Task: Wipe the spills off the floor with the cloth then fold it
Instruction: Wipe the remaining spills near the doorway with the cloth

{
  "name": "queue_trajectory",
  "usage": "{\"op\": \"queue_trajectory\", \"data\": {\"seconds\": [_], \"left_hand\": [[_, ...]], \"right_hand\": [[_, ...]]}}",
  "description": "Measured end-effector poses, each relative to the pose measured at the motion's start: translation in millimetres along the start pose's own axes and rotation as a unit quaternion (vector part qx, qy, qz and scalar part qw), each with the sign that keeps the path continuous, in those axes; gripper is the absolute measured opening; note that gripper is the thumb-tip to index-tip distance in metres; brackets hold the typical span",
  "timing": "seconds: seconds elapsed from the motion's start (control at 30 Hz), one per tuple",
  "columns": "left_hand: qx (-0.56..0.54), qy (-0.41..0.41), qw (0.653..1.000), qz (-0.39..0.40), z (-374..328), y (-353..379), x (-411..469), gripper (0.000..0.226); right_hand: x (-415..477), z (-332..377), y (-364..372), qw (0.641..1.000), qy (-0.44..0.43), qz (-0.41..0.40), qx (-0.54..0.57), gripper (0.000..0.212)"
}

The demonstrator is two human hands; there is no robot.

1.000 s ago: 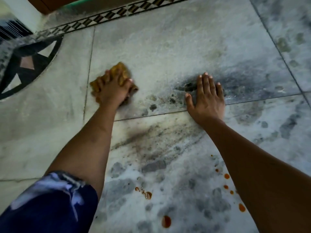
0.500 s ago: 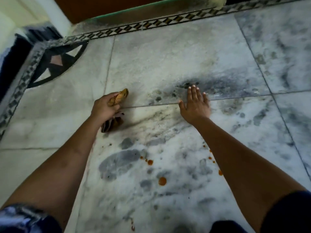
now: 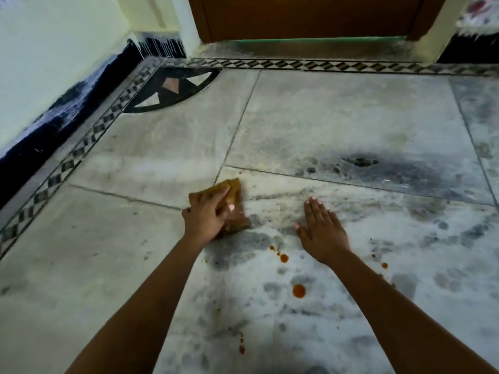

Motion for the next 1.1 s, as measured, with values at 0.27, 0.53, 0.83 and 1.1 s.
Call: {"op": "queue_trajectory", "data": {"seconds": [0.27, 0.53, 0.83, 1.1], "left_hand": [[0.105, -0.045, 0.993, 0.023, -1.3, 23.7, 37.4, 0.062], [0.139, 0.110, 0.983, 0.041, -61.1, 35.8, 33.6, 0.068], [0.186, 0.026, 0.981, 0.051, 1.0, 16.3, 61.5, 0.071], [0.171, 0.238, 0.956, 0.031, -35.5, 38.6, -14.9, 0.083]], "right_hand": [[0.5, -6.6, 2.6, 0.999, -0.025, -0.009, -0.026, 0.085], [-1.5, -7.0, 8.2, 0.999, -0.029, -0.033, -0.003, 0.097], [-4.0, -8.2, 6.4, 0.999, -0.043, -0.022, 0.006, 0.110], [-5.4, -5.6, 6.1, 0.999, -0.029, -0.030, -0.017, 0.089]]}}
Point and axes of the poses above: each hand's wrist, its own x-axis towards the middle knuckle, its own y-axis out of the palm, z = x × y, the point moved 7 cm from there along x, towards the middle knuckle, and after that the axes turned 3 degrees about x, right-handed, at the moved point
